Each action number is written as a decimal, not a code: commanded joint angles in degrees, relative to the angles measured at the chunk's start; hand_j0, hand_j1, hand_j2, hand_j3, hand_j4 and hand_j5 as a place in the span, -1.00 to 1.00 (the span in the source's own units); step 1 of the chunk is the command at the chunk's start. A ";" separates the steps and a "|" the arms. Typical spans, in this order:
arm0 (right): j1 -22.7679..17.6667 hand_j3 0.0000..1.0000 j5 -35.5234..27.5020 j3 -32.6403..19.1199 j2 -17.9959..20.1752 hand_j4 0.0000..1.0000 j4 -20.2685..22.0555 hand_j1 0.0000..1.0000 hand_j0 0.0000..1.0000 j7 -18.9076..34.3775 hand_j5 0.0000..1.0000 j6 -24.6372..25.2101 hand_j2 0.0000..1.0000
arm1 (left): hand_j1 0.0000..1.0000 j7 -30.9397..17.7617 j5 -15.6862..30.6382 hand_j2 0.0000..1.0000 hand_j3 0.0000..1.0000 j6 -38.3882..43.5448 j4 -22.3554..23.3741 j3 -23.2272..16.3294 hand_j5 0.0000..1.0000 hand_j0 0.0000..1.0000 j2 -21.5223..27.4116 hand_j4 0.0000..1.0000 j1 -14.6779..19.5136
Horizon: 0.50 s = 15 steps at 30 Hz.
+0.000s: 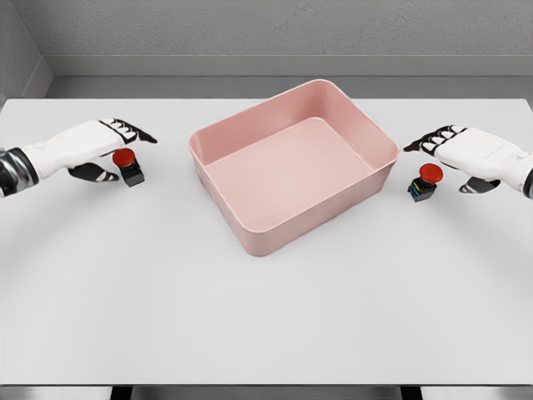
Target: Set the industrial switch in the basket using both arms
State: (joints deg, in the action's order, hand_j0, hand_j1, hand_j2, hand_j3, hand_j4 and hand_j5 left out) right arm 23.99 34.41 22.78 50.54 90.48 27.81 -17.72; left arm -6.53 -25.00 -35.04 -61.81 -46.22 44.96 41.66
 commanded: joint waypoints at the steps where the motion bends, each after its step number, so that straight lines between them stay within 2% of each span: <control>1: 0.00 0.94 -0.13 0.15 0.09 0.94 -0.31 0.94 0.94 -0.39 0.94 0.23 0.94 | 0.58 0.03 0.22 0.58 0.58 0.04 0.03 0.08 0.58 0.58 0.04 0.58 0.00; 3: 0.00 0.94 -0.13 0.42 0.09 0.94 -0.83 0.94 0.94 -0.48 0.94 0.50 0.94 | 0.57 0.03 0.22 0.57 0.57 0.04 0.03 0.08 0.57 0.57 0.04 0.57 -0.09; 7: 0.00 0.73 -0.04 2.00 0.26 0.73 -1.10 0.73 0.73 -2.50 0.73 1.11 0.73 | 0.58 0.03 0.13 0.58 0.58 0.04 0.11 -0.54 0.58 0.58 -0.04 0.58 0.00; 15: 0.26 0.74 -0.04 2.79 -0.35 0.74 -3.21 0.74 0.74 -2.68 0.74 1.29 0.74 | 0.57 0.03 -0.66 0.57 0.57 0.04 0.29 -0.71 0.57 0.57 -1.10 0.57 -0.09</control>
State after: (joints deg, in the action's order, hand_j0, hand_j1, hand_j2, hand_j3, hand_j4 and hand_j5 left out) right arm 24.26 34.46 25.48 50.27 88.10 25.23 -16.57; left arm -6.53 -25.82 -35.04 -61.56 -46.96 44.05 41.57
